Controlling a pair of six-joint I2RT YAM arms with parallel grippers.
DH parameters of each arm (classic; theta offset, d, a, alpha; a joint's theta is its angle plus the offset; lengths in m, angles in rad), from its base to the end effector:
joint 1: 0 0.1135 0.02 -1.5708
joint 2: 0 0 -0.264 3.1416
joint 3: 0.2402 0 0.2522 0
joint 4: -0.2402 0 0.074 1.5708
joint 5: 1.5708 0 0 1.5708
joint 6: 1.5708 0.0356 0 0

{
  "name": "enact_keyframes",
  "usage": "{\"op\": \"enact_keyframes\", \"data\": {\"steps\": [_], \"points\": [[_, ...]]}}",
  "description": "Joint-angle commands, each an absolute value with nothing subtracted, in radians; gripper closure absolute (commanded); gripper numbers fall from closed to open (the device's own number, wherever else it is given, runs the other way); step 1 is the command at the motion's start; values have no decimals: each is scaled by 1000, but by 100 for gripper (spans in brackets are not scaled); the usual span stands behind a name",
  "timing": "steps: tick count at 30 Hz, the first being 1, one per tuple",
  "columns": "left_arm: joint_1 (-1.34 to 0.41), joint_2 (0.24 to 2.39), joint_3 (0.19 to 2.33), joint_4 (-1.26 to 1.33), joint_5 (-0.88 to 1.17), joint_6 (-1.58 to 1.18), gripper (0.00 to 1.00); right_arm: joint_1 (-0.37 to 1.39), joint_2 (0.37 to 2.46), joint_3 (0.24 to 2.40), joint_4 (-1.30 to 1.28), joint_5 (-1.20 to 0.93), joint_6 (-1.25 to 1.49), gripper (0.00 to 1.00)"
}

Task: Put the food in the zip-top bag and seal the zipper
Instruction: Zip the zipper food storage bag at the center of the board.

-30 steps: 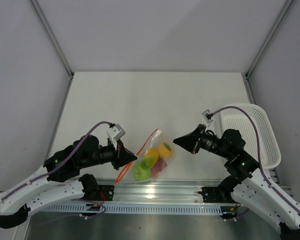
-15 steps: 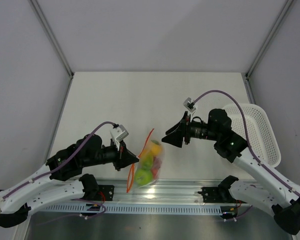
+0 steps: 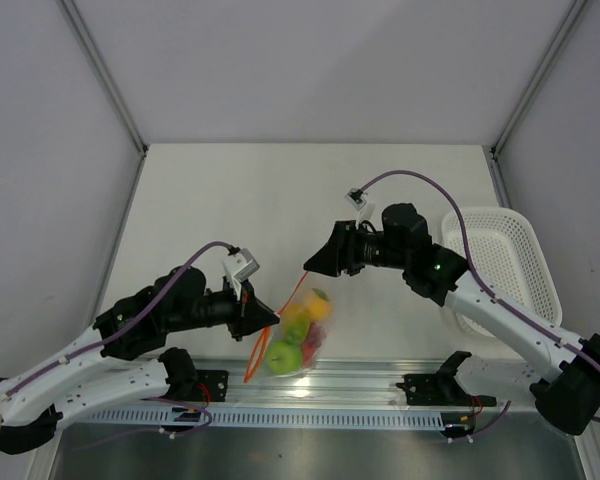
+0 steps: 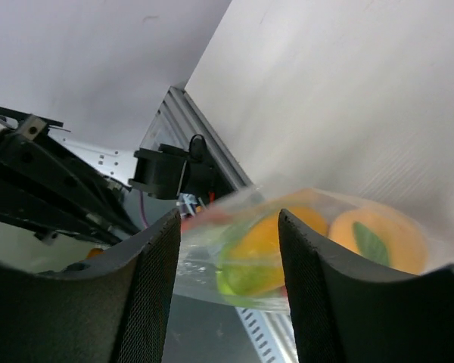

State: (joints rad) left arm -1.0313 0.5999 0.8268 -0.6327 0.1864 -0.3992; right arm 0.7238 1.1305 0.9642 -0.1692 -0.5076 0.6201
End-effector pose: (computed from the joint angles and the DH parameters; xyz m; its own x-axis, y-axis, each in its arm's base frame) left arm 0.0598 -0.1127 0.3331 -0.5485 0.1726 -0.8181 0.7786 0.4621 -0.4245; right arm 0.1820 0.1840 0.3363 -0.7369 0.0265 -0.6754 -0.6075 0.4122 0.6790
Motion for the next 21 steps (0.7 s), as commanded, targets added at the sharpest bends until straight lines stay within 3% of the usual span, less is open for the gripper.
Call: {"op": "enact_keyframes", "data": {"steps": [1,21], "points": [[-1032,617,862,-600,166,-405,99,782,1085,1025,-204,-371,756,43],[-1032,672,884,-537,172,-434,99,1005,1187,1088,-361,-127,903,46]]}}
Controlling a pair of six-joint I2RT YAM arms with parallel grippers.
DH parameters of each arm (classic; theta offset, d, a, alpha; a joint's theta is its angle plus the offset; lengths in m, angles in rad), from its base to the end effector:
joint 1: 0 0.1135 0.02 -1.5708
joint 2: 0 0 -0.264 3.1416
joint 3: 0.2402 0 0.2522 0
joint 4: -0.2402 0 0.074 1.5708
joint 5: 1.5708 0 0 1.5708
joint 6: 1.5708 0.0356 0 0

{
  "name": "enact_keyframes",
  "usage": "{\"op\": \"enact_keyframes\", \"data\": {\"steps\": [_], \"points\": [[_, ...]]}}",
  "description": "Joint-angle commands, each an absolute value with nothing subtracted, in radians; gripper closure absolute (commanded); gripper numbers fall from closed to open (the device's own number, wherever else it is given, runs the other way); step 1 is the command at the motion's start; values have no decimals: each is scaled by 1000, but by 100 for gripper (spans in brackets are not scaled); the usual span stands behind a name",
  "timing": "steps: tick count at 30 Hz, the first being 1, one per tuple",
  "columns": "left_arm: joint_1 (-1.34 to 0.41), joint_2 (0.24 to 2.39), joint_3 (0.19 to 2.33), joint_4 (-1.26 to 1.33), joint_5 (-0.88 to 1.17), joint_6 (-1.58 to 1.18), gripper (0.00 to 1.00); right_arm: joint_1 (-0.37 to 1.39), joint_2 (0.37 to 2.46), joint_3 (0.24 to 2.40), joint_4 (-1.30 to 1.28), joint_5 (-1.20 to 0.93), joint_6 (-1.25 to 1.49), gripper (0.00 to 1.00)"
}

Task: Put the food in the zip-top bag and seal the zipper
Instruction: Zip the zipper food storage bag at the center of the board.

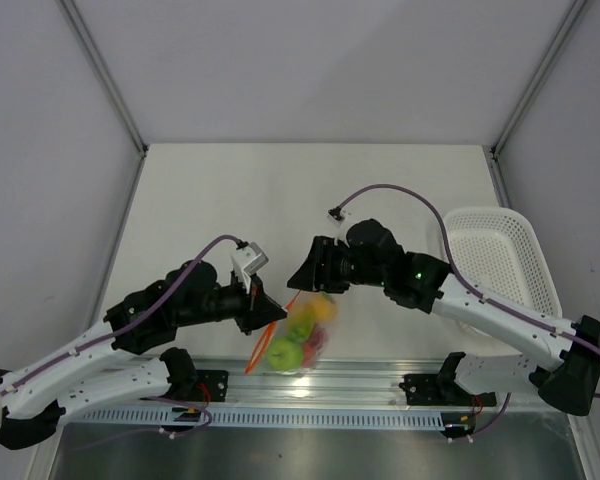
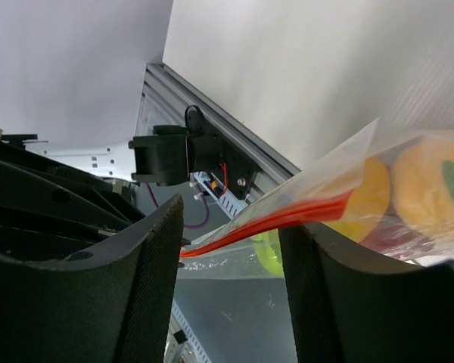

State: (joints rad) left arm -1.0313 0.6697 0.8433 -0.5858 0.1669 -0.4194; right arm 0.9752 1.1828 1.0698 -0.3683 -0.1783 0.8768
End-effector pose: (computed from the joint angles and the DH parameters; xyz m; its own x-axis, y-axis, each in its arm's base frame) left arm 0.0688 -0.1265 0.3351 -0.5643 0.1608 -0.8097 0.7603 0.4833 -0.4339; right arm 0.1445 0.2245 0.3394 -0.8602 0.0793 -0.5038 -0.3779 0.5645 0.7339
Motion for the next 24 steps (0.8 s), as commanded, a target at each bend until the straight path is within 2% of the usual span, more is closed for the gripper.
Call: {"op": "enact_keyframes", "data": {"steps": [1,3,5,7,8,10,14,16,24], "points": [[-1032,673,879,-535,176,-436,99,1011,1196,1086,-353,-121,908,46],[-1032,678,877,-532,179,-436,99,1028,1209,1086,-335,-120,913,50],[-1032,680,888,-534,183,-437,99,1040,1223,1088,-319,-124,922,59],[-1032,677,874,-537,181,-436,100,1060,1226,1089,-298,-120,930,63],[-1032,673,876,-538,179,-436,99,1066,1230,1089,-287,-111,939,70],[-1032,670,871,-540,176,-436,100,1083,1227,1088,-279,-100,945,74],[-1032,667,868,-545,175,-434,100,1085,1212,1059,-252,-68,975,93],[-1032,666,862,-548,176,-436,100,1083,1198,1039,-230,-61,992,99],[-1032,646,848,-537,195,-443,100,1055,1088,944,-195,37,1061,100]]}}
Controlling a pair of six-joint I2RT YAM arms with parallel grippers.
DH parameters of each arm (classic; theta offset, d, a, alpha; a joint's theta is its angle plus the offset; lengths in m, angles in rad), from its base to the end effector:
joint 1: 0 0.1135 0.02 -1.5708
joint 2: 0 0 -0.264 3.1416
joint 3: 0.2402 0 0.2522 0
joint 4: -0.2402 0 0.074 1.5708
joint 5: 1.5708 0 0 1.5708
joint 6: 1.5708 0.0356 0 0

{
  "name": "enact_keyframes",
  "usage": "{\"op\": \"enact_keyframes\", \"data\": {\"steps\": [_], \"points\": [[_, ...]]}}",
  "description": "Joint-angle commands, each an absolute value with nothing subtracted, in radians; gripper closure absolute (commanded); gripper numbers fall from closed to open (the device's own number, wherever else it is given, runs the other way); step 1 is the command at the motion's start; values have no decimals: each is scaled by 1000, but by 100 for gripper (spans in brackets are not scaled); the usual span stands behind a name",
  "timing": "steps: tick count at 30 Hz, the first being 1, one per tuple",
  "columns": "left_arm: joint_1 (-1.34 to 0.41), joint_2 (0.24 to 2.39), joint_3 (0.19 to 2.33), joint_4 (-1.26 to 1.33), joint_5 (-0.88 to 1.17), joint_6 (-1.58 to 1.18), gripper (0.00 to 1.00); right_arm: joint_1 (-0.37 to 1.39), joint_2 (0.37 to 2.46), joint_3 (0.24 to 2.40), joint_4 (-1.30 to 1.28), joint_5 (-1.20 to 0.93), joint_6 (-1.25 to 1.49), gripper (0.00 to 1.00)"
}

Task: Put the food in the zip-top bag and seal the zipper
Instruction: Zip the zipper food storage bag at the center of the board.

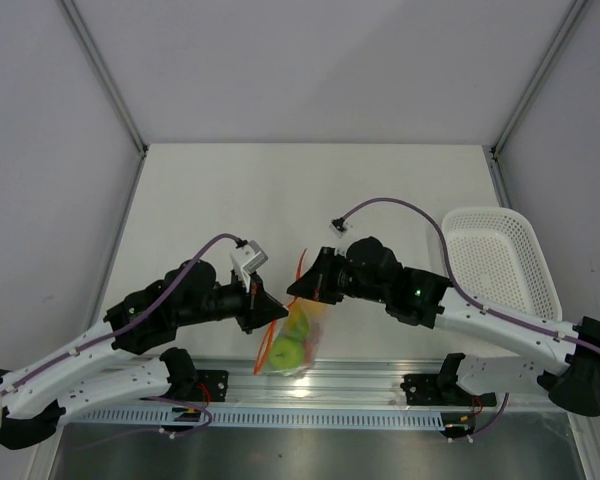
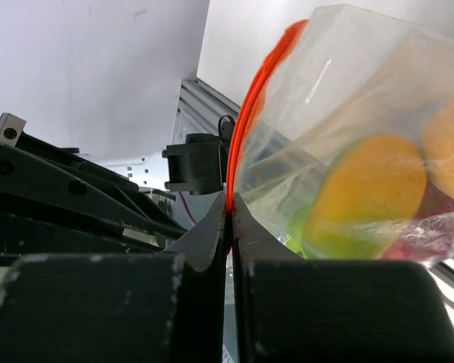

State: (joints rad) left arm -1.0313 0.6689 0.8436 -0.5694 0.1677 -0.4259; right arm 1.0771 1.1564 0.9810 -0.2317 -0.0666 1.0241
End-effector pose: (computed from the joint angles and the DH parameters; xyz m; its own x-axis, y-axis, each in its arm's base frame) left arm 0.0691 -0.1269 0.3369 -0.5621 0.1458 -0.8141 0.7608 0.4772 -0.4398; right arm 0.1239 0.2353 0.3281 -0.8729 0.1767 -0.4549 -0.3115 0.5157 0.7981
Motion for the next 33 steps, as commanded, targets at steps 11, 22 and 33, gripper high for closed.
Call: {"op": "enact_keyframes", "data": {"steps": [11,22,33], "points": [[-1032,621,830,-535,207,-445,99,947,871,835,-258,112,1091,100],[-1032,614,810,-548,207,-446,99,859,733,795,-379,130,1077,100],[-1032,600,772,-540,216,-457,98,842,716,772,-387,101,1075,100]]}}
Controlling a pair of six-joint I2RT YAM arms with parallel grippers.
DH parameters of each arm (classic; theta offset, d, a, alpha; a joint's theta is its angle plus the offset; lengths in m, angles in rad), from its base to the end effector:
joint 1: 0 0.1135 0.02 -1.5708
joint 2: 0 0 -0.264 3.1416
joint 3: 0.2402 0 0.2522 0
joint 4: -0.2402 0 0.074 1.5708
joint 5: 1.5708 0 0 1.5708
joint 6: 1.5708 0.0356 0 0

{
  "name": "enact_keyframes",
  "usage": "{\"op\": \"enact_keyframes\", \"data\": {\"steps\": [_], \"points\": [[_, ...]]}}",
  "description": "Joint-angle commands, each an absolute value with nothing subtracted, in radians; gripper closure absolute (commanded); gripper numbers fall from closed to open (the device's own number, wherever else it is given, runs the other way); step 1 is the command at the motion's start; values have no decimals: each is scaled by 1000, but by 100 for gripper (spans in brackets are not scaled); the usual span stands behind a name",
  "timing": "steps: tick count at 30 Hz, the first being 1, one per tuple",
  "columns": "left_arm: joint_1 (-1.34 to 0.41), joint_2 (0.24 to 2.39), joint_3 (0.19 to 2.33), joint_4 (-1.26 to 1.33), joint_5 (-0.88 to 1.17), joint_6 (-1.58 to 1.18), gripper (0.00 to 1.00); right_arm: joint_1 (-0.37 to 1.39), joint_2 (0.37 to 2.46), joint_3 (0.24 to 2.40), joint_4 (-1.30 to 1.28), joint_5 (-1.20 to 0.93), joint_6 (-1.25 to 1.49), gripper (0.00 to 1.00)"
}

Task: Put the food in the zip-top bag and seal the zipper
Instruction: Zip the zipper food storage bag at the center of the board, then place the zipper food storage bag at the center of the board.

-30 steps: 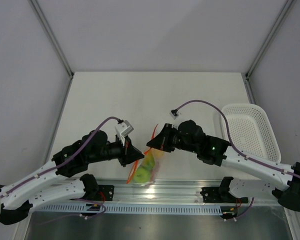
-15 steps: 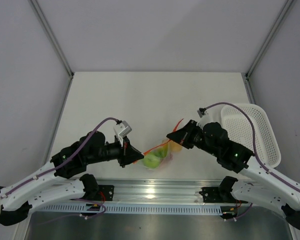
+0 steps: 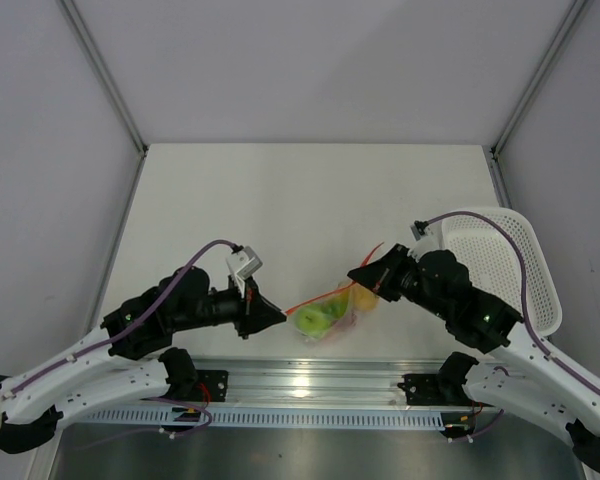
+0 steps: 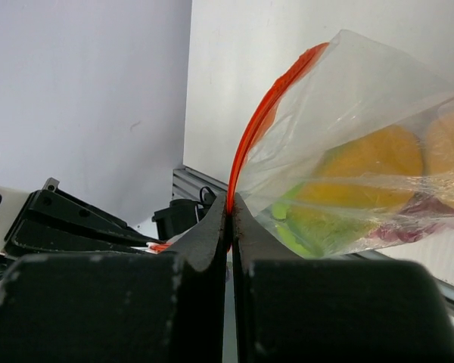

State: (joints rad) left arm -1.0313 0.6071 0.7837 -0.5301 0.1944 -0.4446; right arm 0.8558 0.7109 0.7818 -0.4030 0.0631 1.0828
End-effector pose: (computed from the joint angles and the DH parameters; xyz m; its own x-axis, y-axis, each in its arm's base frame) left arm 0.0640 -0.1202 0.3285 -0.5626 0.1182 -0.8182 0.7675 0.4424 -0.4639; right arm 0.1089 0.1221 0.3273 -0.7313 0.5023 -0.4614 -0.1462 0.5453 0.8254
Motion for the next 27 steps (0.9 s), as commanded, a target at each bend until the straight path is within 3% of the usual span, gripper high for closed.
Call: {"op": "enact_keyframes", "data": {"steps": [1,4,6,7,12,13,17,27], "points": [[-1032,603,773,-538,216,-456,95,842,722,769,-379,98,1077,100],[-1032,609,778,-538,209,-454,78,842,745,764,-354,95,1078,100],[-1032,601,785,-545,199,-449,61,841,758,767,-342,98,1075,100],[-1032,600,788,-551,181,-440,46,841,774,772,-338,100,1071,100],[-1032,565,851,-676,63,-411,14,813,830,798,-314,95,1055,100],[-1032,552,876,-695,7,-414,2,807,839,801,-307,92,1054,100],[-1032,462,908,-747,-121,-448,0,770,915,836,-287,95,1042,100],[-1032,367,925,-790,-89,-452,0,666,1237,991,-334,176,1089,100]]}}
